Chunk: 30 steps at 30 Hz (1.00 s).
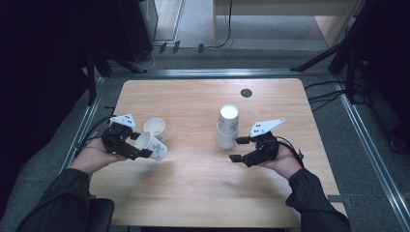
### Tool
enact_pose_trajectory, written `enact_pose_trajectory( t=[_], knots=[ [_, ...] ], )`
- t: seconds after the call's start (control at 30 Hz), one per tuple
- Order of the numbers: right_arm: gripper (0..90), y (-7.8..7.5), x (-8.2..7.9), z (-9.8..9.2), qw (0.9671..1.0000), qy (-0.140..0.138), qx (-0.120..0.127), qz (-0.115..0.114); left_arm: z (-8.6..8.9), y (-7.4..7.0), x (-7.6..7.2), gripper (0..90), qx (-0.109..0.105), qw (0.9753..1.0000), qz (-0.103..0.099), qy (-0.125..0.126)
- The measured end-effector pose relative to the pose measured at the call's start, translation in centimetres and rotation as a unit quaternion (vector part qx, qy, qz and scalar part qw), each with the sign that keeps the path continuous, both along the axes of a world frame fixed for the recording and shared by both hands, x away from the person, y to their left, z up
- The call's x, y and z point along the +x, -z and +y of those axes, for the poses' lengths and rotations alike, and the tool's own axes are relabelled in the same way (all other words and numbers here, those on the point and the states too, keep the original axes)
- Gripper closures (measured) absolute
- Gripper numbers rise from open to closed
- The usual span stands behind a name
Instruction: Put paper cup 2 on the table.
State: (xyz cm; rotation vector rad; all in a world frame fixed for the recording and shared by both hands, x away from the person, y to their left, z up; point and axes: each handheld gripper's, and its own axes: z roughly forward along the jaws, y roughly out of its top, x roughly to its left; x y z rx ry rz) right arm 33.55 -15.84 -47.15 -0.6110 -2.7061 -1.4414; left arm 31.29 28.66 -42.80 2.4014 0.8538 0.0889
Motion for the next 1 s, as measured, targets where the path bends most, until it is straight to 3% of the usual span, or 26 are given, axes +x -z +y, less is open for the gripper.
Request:
enact_pose_trajectory(
  t=[0.03,0.33,0.47,0.73,0.9,1.0],
  knots=[
    [26.2,0.0,0.0,0.0,1.0,0.001,-0.001,0.001,0.1,0.1,0.1,22.4,0.015,0.9999,0.0,-0.003],
    [26.2,0.0,0.0,0.1,1.0,0.001,-0.002,0.001,0.4,1.2,0.6,22.3,0.053,0.9985,0.008,-0.008],
    [26.2,0.0,0.0,0.1,1.0,0.001,-0.001,0.001,0.0,1.8,0.9,22.3,0.083,0.9965,0.007,-0.001],
    [26.3,0.0,0.0,0.1,1.0,0.001,-0.001,0.001,-0.4,2.5,1.5,22.3,0.122,0.9924,0.006,-0.015],
    [26.3,0.0,0.0,0.1,1.0,0.001,0.0,0.0,-0.8,2.9,1.7,22.2,0.135,0.9908,0.007,-0.012],
    [26.3,0.0,0.0,0.1,1.0,0.001,0.002,0.0,-1.0,3.2,1.7,22.0,0.15,0.9886,0.007,-0.01]
  ],
)
